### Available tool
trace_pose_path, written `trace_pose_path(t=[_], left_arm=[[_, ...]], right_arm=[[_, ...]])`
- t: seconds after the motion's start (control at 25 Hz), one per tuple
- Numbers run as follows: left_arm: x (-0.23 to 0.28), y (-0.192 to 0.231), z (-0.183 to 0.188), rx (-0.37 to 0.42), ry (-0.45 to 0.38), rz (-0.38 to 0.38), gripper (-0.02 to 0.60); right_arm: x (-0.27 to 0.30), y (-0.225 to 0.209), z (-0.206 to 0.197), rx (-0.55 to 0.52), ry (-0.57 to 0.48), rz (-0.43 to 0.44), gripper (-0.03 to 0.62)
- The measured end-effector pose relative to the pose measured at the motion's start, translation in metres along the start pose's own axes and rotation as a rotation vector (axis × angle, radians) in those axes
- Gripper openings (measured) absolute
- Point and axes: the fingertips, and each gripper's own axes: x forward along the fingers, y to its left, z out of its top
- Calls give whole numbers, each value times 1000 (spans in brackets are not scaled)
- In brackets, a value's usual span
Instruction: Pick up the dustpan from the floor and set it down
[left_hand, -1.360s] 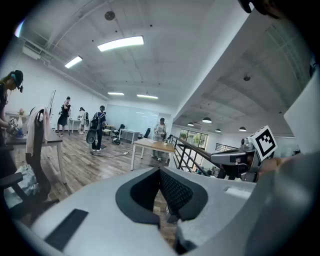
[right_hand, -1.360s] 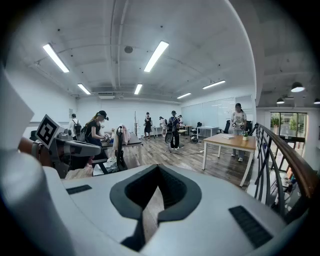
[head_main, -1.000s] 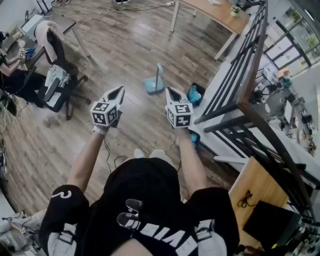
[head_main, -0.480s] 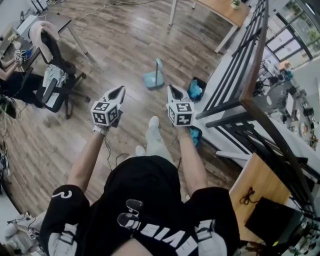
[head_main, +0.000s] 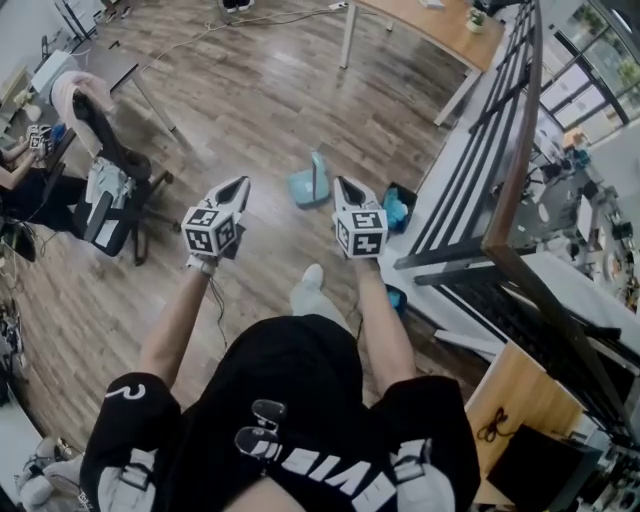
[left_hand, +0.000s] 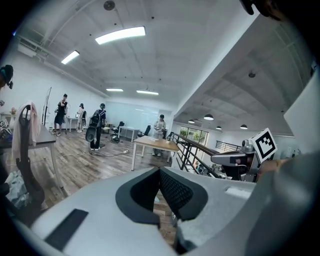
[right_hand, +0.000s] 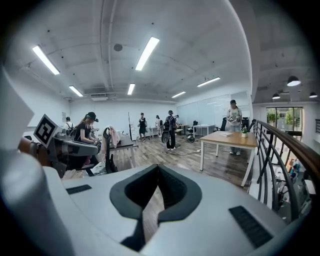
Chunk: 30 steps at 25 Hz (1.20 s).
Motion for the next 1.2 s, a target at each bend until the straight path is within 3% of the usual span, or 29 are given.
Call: trace_pose_path(t=[0.24, 0.64, 1.2], left_arm=[[68, 21, 40, -14, -6, -4, -2], [142, 25, 41, -29, 37, -7, -3], [171, 63, 19, -79, 74, 8, -2]], right_arm=[[57, -41, 23, 10, 16, 3, -3], [105, -104, 27, 36, 40, 6, -3], [159, -105, 5, 41, 115, 28, -3]])
